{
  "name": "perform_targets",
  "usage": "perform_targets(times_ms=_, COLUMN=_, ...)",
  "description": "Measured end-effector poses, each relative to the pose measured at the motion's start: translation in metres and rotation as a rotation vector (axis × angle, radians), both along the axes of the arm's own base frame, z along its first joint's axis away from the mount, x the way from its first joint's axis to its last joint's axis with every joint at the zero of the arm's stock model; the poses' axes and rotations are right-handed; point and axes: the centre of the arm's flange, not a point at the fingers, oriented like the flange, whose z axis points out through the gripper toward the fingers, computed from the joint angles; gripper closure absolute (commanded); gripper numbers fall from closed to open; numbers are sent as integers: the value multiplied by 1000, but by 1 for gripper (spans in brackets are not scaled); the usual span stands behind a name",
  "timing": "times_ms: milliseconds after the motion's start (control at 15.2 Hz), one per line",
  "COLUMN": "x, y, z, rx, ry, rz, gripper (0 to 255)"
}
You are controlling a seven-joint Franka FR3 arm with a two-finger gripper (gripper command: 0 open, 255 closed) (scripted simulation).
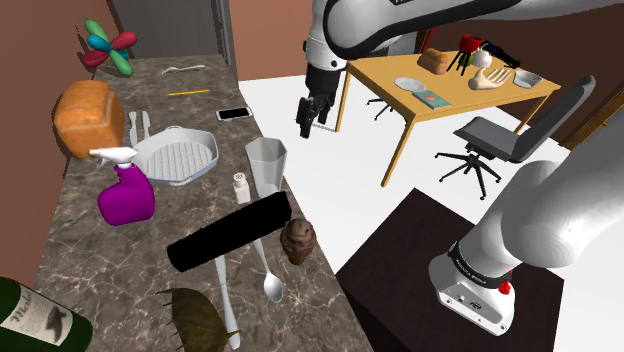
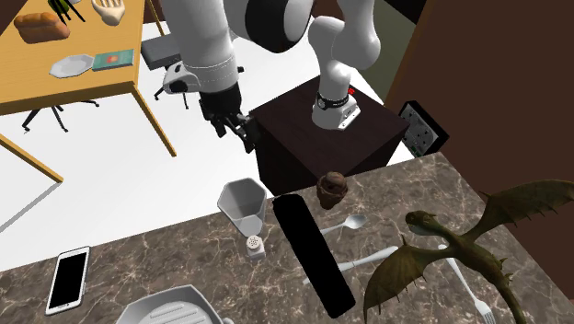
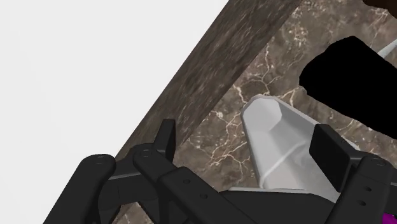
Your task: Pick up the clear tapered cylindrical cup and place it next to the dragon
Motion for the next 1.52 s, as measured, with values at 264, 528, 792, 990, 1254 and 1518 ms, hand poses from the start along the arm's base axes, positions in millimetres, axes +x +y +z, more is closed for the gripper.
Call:
perform_targets(times_ms=264, x=38, y=27, z=-24, rx=15, ry=-10, rz=26, gripper=0)
perform_targets(times_ms=528, x=66, y=49, z=-37, rx=27, ry=-18, rz=46, gripper=0)
perform_targets(times_ms=792, x=68, y=54, z=-58, rx=28, ry=-18, rz=48, gripper=0)
perform_targets(times_ms=990, x=68, y=57, z=-73, rx=28, ry=-18, rz=48, gripper=0)
perform_targets(times_ms=1254, x=68, y=57, z=-76, rx=28, ry=-19, rz=48, gripper=0)
perform_targets(times_ms=1518, x=68, y=57, z=-76, rx=28, ry=-19, rz=48, gripper=255)
